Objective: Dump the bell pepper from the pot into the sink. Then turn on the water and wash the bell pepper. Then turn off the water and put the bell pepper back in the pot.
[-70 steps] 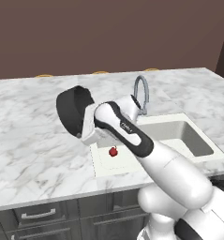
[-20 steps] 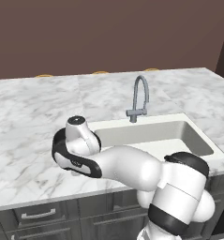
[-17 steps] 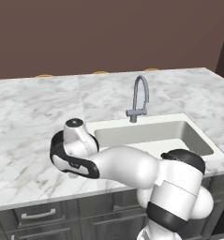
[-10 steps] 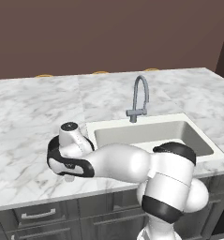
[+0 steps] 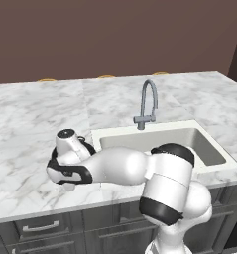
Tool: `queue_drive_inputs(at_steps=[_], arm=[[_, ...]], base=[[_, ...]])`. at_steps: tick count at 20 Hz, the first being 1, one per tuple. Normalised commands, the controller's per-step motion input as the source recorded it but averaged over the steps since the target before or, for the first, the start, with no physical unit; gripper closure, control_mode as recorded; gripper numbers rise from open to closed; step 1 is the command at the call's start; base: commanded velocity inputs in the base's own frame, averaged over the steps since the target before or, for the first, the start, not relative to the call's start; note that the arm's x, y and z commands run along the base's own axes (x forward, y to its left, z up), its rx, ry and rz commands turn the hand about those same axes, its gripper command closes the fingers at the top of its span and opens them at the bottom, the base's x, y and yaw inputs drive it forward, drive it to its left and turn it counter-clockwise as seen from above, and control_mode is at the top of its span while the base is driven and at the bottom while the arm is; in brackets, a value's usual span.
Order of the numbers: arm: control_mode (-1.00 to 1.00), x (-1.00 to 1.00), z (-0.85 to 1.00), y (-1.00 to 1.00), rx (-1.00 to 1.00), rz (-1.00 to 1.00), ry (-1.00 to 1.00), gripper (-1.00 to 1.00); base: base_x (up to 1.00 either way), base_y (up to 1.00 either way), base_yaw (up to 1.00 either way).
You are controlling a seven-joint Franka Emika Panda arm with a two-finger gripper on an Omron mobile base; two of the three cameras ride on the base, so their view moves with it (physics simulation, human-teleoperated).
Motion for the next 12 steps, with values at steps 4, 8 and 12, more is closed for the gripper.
queue_drive_inputs(at_steps=[4, 8, 12], arm=[[-1.00, 0.07, -0.20, 0.01, -0.03, 0.00, 0.05, 1.00], [-1.00, 0.00, -0.09, 0.06, -0.03, 0.00, 0.06, -1.00], [-1.00, 0.00, 0.01, 0.00, 0.00, 0.00, 0.01, -1.00]], base=[[0.00, 0.00, 0.00], [0.00, 0.00, 0.00], [0.00, 0.00, 0.00]])
